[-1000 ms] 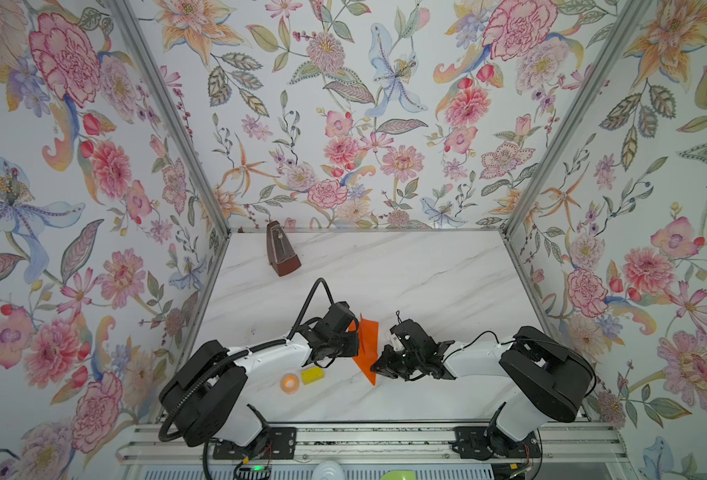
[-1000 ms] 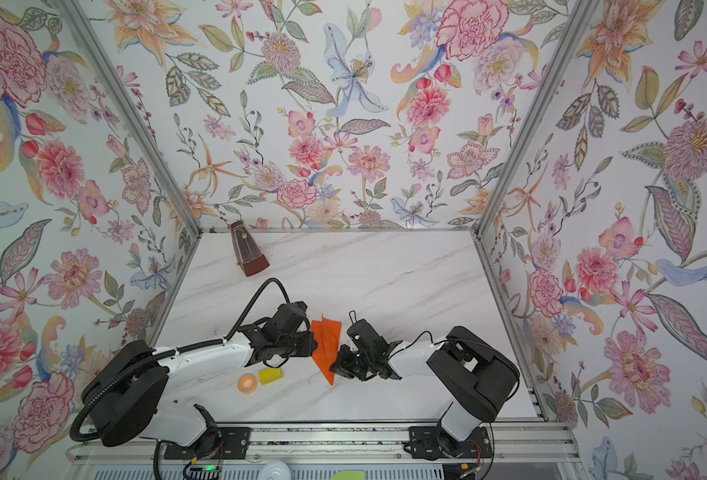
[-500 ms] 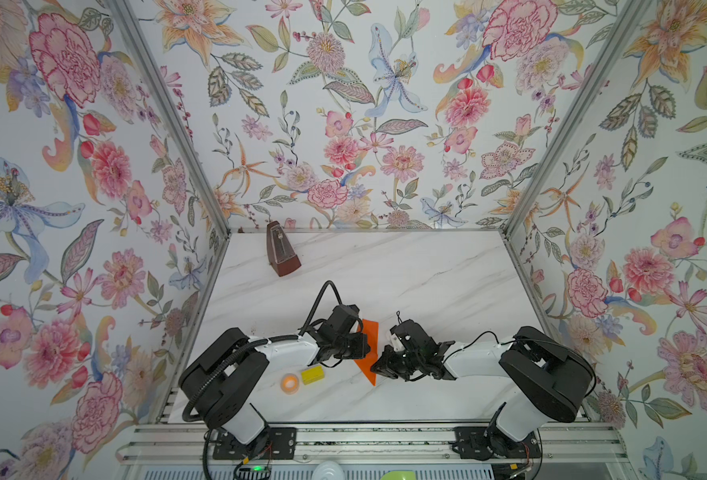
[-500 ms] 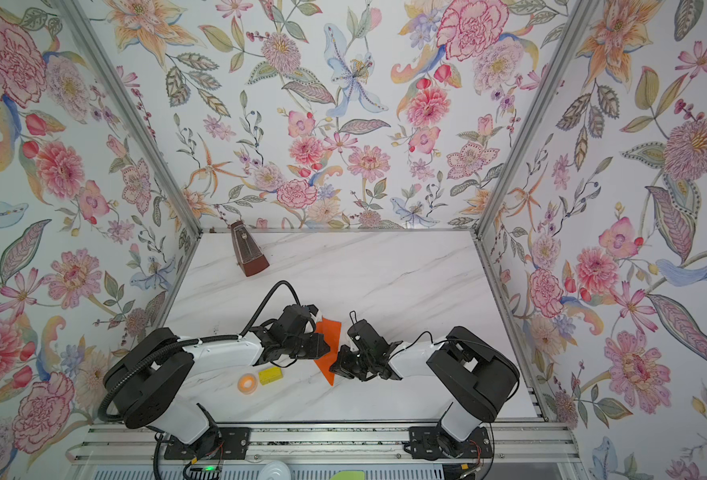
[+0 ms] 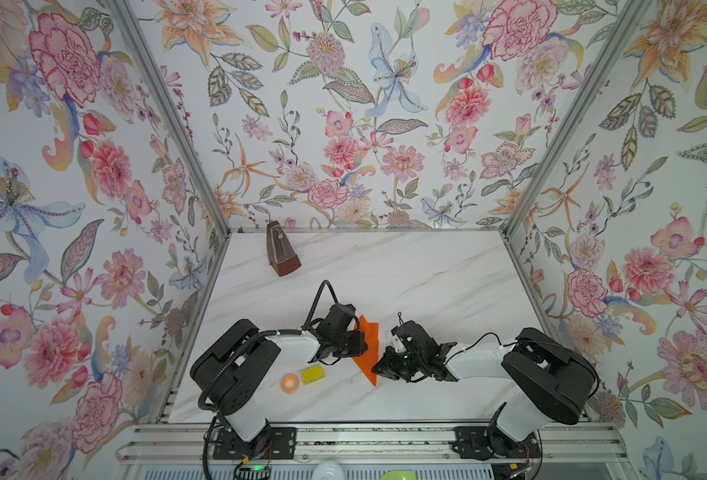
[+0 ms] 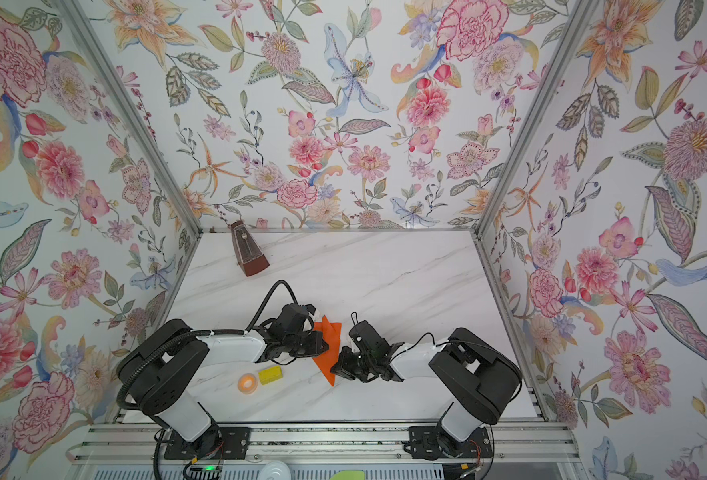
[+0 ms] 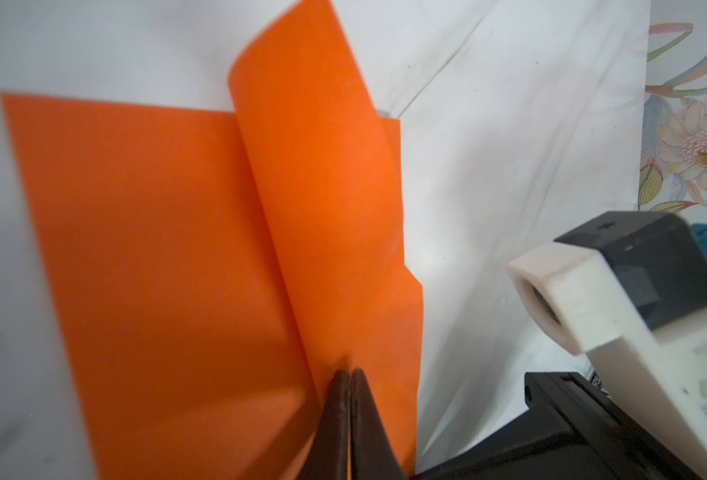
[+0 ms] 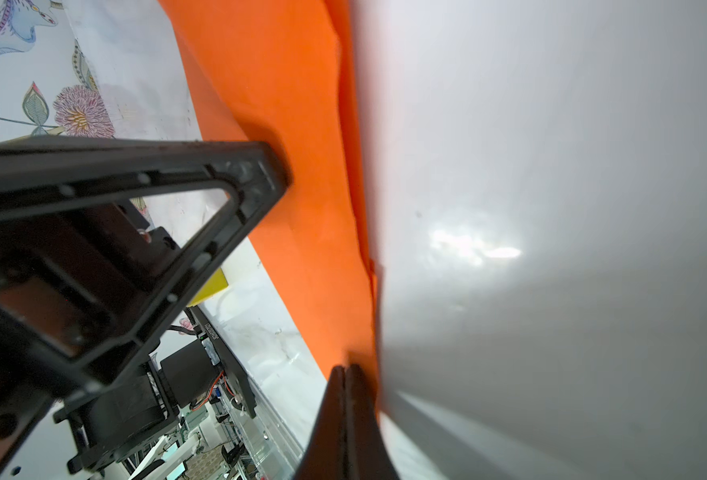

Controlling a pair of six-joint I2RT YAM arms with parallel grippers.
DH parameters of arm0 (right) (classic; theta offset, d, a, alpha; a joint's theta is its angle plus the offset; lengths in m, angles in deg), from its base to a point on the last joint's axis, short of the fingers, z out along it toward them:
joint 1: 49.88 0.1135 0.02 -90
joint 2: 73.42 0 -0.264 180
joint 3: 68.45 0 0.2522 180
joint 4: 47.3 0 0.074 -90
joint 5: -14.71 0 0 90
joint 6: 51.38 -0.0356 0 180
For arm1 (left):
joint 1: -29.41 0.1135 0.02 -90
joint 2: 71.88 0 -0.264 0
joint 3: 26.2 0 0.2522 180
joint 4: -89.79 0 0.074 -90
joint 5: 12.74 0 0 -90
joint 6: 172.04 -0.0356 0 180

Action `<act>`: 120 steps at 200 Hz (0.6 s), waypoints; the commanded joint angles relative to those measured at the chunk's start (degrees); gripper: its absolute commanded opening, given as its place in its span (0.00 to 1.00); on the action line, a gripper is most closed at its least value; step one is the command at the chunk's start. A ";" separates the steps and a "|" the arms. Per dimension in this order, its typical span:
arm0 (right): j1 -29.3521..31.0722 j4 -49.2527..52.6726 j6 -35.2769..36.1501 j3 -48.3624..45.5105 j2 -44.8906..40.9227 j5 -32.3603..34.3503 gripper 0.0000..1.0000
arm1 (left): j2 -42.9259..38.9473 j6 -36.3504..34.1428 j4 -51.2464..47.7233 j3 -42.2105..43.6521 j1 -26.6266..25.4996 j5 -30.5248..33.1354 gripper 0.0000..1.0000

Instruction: Fold a paper plane with a square sheet of paper (fold left side to right side)

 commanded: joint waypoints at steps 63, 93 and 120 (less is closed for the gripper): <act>-0.24 8.66 0.49 -2.14 0.19 2.13 0.00 | 5.23 -2.32 -1.87 0.89 6.66 2.26 0.06; -0.20 8.95 0.69 -2.04 0.08 2.09 0.00 | 7.51 -3.52 -2.36 -0.78 8.43 1.63 0.05; -0.27 8.85 0.65 -2.13 0.34 2.05 0.00 | 9.29 -4.20 -3.29 -1.56 10.30 2.49 0.04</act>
